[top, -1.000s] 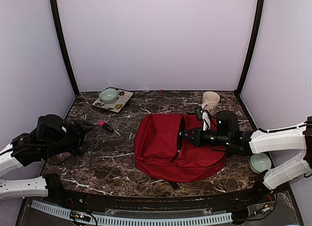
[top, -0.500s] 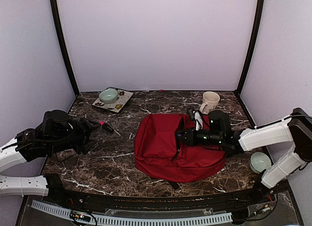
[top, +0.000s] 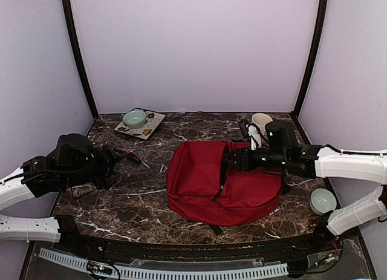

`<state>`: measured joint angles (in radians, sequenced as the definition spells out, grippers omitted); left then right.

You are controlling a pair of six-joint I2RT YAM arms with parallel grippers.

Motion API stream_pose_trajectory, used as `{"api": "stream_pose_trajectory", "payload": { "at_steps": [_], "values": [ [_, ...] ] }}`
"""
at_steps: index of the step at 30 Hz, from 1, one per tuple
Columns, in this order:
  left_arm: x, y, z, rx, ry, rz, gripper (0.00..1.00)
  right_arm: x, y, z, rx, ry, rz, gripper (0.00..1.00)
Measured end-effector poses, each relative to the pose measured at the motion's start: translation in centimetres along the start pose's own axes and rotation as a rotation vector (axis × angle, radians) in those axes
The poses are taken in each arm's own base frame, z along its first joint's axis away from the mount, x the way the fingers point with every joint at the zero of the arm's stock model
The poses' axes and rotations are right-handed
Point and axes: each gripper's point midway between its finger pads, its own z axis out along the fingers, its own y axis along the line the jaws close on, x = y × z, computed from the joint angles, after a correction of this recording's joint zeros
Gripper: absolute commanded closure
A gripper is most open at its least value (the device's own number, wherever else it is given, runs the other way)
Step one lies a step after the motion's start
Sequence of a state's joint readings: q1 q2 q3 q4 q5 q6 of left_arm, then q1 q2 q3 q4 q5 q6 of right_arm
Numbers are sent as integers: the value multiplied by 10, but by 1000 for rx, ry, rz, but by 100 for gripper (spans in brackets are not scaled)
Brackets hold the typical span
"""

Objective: Pack the student bag
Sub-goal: Place the pen in the lower front pocket of the bag, then pick up the pen at the center of the board.

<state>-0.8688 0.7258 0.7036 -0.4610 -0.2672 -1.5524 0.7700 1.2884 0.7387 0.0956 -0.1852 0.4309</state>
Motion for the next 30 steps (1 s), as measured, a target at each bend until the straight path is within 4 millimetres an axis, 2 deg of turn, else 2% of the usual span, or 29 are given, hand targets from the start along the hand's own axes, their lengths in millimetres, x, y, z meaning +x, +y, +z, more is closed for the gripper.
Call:
{"api": "stream_pose_trajectory", "payload": {
  "at_steps": [3,7,9,11,16,20,23,27,30],
  "values": [
    [1,2,2,-15,1,10,22,0,-3,-19,47,8,-22,33],
    [2,3,6,-53,2,36,22,9,-10,-41,108,47,-50,39],
    [2,1,7,-65,1,47,22,14,-13,-47,129,77,-63,44],
    [2,1,9,-79,1,58,22,21,-16,-51,147,123,-71,54],
    [3,7,13,-110,3,77,22,40,-18,-51,149,225,-73,68],
    [4,8,14,-116,3,81,22,50,-18,-49,140,271,-62,68],
    [4,9,15,-125,4,83,22,52,-18,-48,134,278,-59,64],
    [3,17,19,-206,-2,76,21,49,-16,-48,131,273,-54,60],
    [-2,15,26,-281,-9,72,17,40,-14,-49,134,252,-62,56]
  ]
}}
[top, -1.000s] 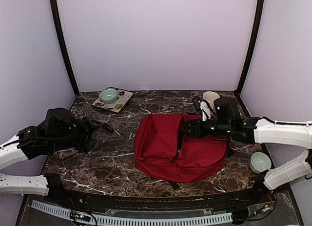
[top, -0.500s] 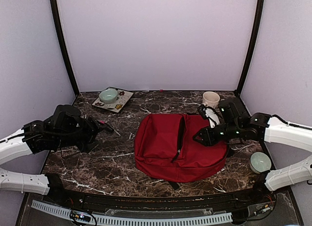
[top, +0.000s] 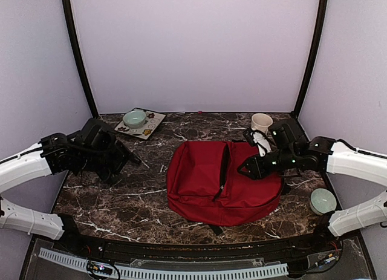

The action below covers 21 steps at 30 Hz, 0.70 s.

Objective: Pack the student bag
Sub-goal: Pick up the pen at the center of the board.

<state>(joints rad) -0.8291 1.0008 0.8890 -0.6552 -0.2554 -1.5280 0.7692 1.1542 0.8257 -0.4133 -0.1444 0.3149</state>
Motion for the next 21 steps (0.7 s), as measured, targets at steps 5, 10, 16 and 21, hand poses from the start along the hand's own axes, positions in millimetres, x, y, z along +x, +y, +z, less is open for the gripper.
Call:
{"api": "stream_pose_trajectory", "payload": {
  "at_steps": [5,10,16,21],
  "values": [
    [-18,-11,20,-129,-11,16,7,-15,0,-7,21,-34,-7,52],
    [-39,-19,34,-247,-19,107,1,-14,-5,-13,60,-21,-7,49],
    [-60,-48,48,-307,-31,259,1,-15,-8,-35,88,-65,-7,47],
    [-62,-46,66,-346,37,302,8,-20,-10,-50,107,-109,-9,46]
  ]
}}
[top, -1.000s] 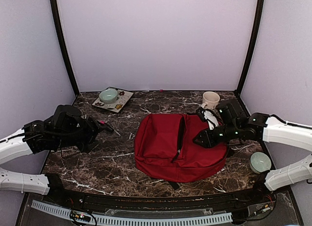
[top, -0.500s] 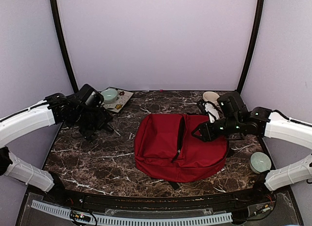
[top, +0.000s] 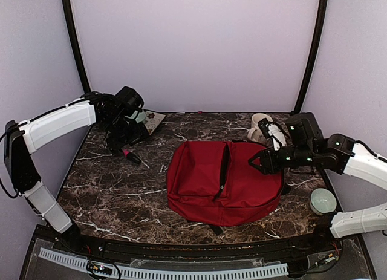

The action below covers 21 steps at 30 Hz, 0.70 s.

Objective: Pack the student bag
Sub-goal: Pick up the pen at the center of the board.

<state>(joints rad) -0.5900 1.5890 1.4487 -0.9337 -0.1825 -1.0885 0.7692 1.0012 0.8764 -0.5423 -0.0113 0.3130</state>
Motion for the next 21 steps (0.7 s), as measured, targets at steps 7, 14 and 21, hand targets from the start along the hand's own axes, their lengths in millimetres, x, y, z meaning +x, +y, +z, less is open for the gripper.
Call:
{"api": "stream_pose_trajectory", "payload": {
  "at_steps": [7,14,21],
  "values": [
    [3,16,45,-88,128,-97,12,10,-6,-9,18,-3,22,46],
    [1,27,81,-150,232,-250,14,18,-11,-13,35,-10,60,45],
    [-33,47,119,-190,281,-399,19,16,-19,-19,76,-35,96,44]
  ]
}}
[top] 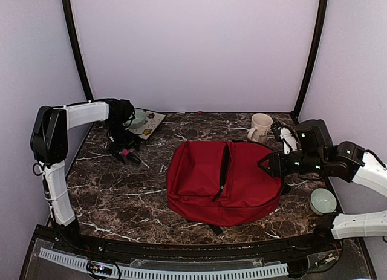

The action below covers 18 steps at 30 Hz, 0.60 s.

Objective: Pack the student bag
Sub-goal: Pick up the pen at the center of the board.

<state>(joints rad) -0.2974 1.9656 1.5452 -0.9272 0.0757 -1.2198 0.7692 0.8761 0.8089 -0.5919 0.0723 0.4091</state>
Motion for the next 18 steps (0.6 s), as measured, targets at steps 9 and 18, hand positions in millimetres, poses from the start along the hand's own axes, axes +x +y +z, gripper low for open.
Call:
{"api": "stream_pose_trajectory", "payload": {
  "at_steps": [9,18],
  "values": [
    [-44,-10,27,-10,7,-82,26,-6,-8,-2,49,-31,-65,40],
    [-59,-27,34,1,-14,-61,42,-23,-6,8,80,-19,-207,39]
  ]
}}
